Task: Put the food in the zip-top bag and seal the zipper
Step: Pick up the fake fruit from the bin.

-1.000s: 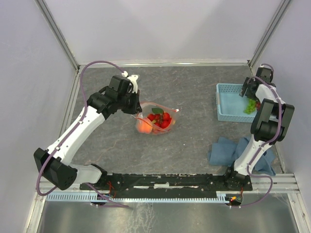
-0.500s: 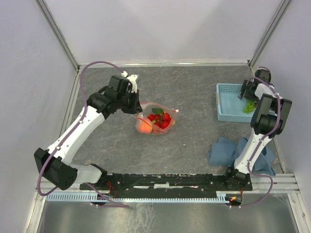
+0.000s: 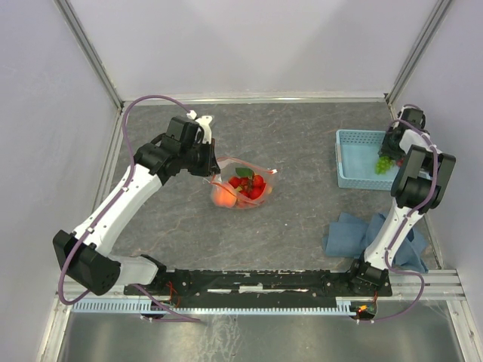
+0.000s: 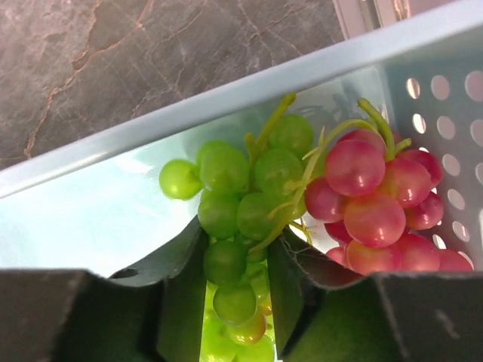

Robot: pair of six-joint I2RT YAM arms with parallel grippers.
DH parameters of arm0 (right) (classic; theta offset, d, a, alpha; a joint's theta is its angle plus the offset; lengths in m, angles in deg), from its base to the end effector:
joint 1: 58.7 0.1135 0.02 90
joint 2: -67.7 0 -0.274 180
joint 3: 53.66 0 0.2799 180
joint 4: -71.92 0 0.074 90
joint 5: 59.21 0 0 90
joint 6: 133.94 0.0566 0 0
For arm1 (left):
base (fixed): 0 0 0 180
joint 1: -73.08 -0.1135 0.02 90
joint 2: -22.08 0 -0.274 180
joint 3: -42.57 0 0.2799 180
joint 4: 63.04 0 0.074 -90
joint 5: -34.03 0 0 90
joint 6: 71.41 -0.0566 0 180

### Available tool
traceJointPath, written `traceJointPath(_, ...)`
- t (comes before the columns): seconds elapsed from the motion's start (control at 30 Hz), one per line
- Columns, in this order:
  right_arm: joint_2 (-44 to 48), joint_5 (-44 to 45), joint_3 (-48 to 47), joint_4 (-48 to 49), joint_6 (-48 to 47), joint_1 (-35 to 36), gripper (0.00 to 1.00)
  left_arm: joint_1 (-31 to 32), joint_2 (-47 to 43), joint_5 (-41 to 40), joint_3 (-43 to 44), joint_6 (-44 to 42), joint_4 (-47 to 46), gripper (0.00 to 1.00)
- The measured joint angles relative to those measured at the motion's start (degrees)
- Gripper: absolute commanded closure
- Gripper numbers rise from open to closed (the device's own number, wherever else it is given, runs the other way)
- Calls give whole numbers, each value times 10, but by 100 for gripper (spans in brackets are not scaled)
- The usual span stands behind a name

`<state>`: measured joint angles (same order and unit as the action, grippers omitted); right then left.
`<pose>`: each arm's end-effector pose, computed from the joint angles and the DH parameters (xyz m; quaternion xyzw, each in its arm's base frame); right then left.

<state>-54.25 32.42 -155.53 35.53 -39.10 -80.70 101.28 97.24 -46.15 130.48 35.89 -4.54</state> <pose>0.4630 -0.1888 0.1410 0.2262 0.9303 -0.0565 0.2832 0.2716 -0.1566 0.3472 0.1198 0.9157 -0.2182 0.3154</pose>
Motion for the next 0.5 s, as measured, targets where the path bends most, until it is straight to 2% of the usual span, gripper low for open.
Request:
traceJointPath(0.1,7,-14,8,5,4,0,72,-1,0,6,0,0,0,97)
traceJointPath(0.5,85,-59,95,23,35,5,86,-11,-1,28,-6,0,-9,97)
